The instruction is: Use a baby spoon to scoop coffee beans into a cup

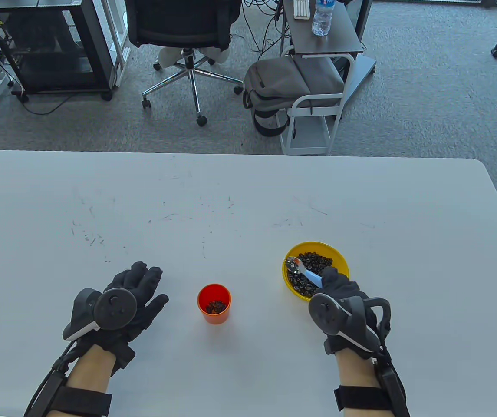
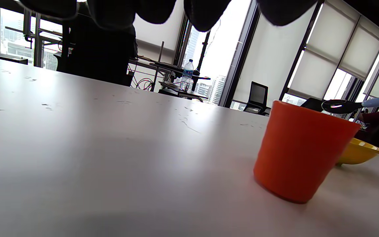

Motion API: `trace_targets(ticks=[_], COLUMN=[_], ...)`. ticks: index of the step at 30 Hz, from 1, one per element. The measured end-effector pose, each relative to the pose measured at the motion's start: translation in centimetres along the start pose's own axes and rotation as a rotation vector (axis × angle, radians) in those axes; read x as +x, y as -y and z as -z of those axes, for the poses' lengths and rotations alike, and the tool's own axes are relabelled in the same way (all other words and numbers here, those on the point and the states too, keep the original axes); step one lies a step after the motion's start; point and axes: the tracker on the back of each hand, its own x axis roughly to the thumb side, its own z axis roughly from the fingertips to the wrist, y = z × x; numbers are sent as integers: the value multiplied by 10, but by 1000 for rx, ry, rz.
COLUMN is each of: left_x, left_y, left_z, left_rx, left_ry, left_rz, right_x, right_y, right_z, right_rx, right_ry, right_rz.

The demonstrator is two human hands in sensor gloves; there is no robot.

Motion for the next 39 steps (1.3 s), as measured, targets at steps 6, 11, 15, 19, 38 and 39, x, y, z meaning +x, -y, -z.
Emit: trace_targets(ticks=[6,11,15,19,38,39], left_x=[0,-1,-1,-1,-2,-2], left_y=[0,-1,-1,-1,-2,-2], left_z=[0,-1,-1,-1,-2,-2], left_rx=[-3,0,3,4,1,0], left_ry=[1,-1,2,5,-3,-4], left_rz=[-6,-15,-21,-24,-43,-46], right_x=[-23,-29,-32,-32,-25,-25], right_y=[-18,-24,-32,-40,-47,-48], right_z=[2,3,3,4,6,6], right_rx=[68,81,105,160,338,345], right_ry=[-106,-145,-166,-167,-136,-133], right_rz=[-4,-75,-141,-117,19,26])
